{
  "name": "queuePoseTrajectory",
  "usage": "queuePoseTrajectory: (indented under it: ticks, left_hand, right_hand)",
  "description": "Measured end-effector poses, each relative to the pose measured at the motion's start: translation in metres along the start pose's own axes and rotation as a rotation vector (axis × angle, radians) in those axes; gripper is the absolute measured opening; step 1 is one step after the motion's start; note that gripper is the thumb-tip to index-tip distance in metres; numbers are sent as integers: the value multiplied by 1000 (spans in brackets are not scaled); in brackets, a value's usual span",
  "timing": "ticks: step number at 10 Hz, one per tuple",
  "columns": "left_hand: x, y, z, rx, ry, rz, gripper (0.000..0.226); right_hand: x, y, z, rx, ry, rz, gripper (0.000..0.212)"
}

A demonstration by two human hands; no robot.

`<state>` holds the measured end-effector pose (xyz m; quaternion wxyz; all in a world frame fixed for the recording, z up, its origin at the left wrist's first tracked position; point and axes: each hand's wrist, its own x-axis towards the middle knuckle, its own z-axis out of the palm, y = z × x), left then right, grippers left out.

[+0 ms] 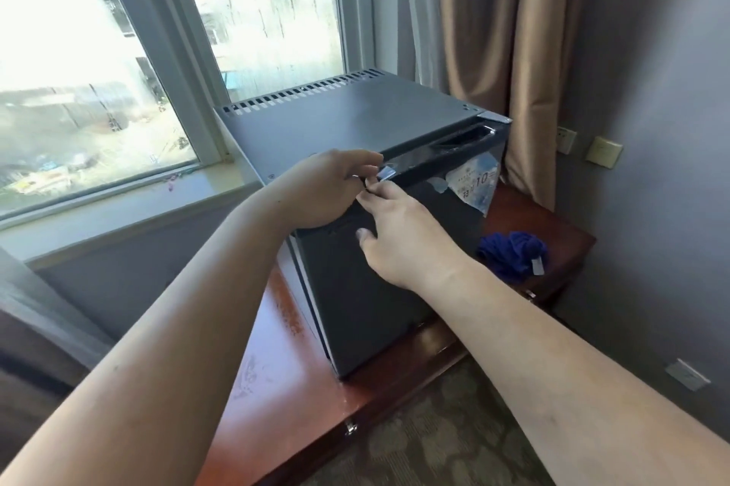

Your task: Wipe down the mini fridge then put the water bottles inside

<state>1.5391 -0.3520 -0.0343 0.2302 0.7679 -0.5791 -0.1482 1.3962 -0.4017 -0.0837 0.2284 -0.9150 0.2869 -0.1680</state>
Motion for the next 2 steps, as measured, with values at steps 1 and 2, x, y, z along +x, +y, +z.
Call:
queuePoseTrajectory:
  ticks: [1,2]
  left_hand:
    - [-1,-7,-2,-30,50,22,48]
    - [3,-14,-10,-331,212,-4,32]
  right_hand:
    - [7,-5,-3,-16,-12,17,55]
    - [24,-11,-25,158,73,158,33]
